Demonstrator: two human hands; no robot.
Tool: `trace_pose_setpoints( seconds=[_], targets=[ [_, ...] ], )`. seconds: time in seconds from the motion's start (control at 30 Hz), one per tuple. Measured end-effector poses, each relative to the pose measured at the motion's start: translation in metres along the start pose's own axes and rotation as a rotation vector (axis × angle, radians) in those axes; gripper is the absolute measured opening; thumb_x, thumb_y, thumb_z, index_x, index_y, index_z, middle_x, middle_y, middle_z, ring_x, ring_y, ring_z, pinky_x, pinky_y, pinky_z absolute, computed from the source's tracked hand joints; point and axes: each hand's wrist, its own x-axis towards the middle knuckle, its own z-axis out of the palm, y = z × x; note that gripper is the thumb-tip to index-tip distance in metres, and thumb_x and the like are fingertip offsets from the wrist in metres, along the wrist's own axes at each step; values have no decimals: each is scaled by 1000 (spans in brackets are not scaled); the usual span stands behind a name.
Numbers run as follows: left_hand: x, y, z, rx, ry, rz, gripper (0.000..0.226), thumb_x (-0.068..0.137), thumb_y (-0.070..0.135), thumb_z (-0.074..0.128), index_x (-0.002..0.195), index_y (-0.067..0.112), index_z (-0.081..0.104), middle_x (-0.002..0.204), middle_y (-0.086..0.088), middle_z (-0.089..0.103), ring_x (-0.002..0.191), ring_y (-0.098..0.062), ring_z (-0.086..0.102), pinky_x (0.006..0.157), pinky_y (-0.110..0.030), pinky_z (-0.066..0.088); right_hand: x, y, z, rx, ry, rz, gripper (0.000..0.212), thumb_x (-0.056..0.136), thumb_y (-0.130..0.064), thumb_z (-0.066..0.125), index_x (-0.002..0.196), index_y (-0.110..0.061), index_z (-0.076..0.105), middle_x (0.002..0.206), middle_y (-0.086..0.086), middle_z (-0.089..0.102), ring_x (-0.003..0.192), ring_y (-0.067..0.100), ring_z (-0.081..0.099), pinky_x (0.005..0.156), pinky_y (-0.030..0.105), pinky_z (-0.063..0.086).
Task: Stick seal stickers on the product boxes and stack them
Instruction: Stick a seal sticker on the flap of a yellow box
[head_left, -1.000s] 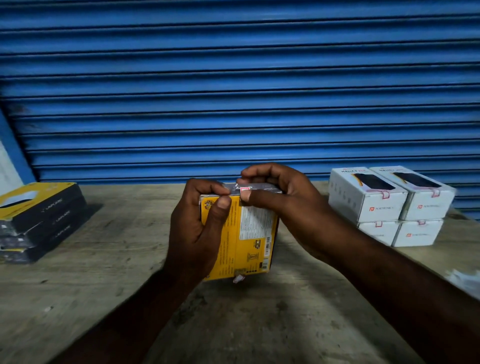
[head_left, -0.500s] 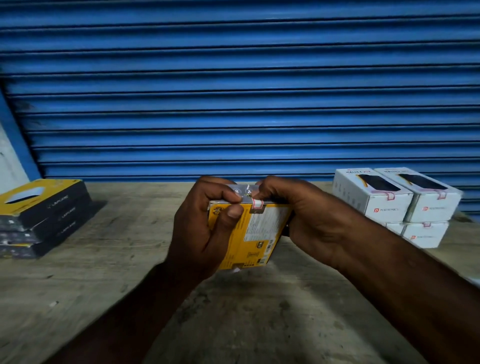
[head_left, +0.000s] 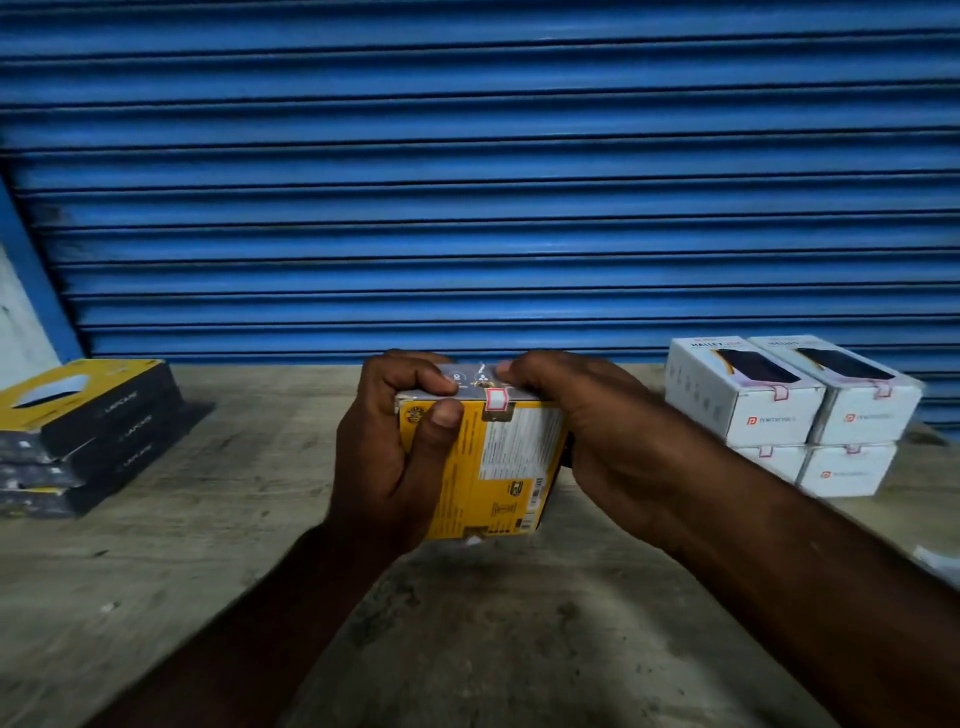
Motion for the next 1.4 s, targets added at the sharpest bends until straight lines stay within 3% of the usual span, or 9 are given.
trace_pose_setpoints(
  seconds=[0.17, 0.27, 0.43, 0.6, 0.8, 0.9, 1.0, 1.23, 1.4],
  targets=[
    [2, -2, -1, -49, 29, -81, 12, 93, 32, 46, 103, 38, 42, 101, 32, 56, 91, 7, 58, 78, -13, 45, 3, 6, -2, 55, -25, -28, 44, 82, -49, 68, 110, -15, 65, 105, 5, 74, 101, 24, 69, 95, 46, 53],
    [5, -4, -1, -119, 28, -115, 13, 95, 30, 43, 108, 28, 40, 104, 31, 55, 93, 6, 58, 79, -12, 46, 0, 9, -1, -147, -18, -190, 42, 81, -37, 75, 114, -20, 53, 103, 2, 70, 92, 12, 71, 80, 32, 60],
    [4, -3, 1, -238, 1, -199, 29, 91, 32, 54, 117, 23, 46, 118, -1, 60, 107, -19, 62, 91, -35, 49, 0, 14, -5, -245, -48, -354, 35, 89, -18, 69, 113, -16, 43, 104, 7, 65, 92, 15, 69, 78, 37, 59],
    [2, 10, 7, -204, 79, -223, 40, 81, 31, 68, 113, 22, 46, 109, 12, 61, 94, -5, 66, 78, -17, 51, -1, 12, -11, -326, -129, -419, 43, 86, 1, 66, 116, -17, 41, 104, 3, 60, 88, 7, 64, 73, 37, 58],
    [-2, 15, 9, -145, 40, -220, 35, 89, 14, 65, 113, 25, 42, 107, 31, 60, 90, 4, 66, 72, -9, 50, -4, 11, -13, -110, -154, -390, 32, 82, -21, 63, 109, -17, 46, 89, -10, 62, 85, 6, 63, 72, 27, 56],
    [-3, 13, 4, -248, -2, -227, 37, 87, 5, 54, 118, 21, 42, 111, 26, 60, 97, -1, 65, 77, -14, 52, -3, 12, -8, -174, -58, -434, 37, 82, -33, 74, 107, -22, 48, 91, -10, 63, 84, 10, 66, 70, 30, 59],
    [-1, 12, 1, -320, 9, -241, 44, 83, 21, 50, 127, 19, 43, 118, 11, 58, 104, -8, 61, 86, -22, 49, -2, 15, -5, -200, -18, -470, 36, 81, -36, 73, 106, -26, 49, 93, -8, 62, 84, 13, 66, 69, 33, 60],
    [4, 16, 9, -455, 26, -466, 52, 84, 41, 59, 132, 24, 48, 124, -4, 64, 108, -13, 66, 84, -21, 53, 2, 22, -10, -357, -11, -531, 51, 80, -3, 70, 112, -28, 41, 100, -13, 56, 88, 12, 64, 70, 38, 60],
    [4, 15, 18, -578, 68, -591, 52, 71, 35, 74, 121, 37, 57, 124, -5, 63, 106, -15, 68, 79, -24, 54, -1, 21, -11, -417, 14, -625, 52, 72, -1, 62, 116, -20, 41, 106, -5, 54, 94, 15, 61, 73, 42, 56]
  ],
)
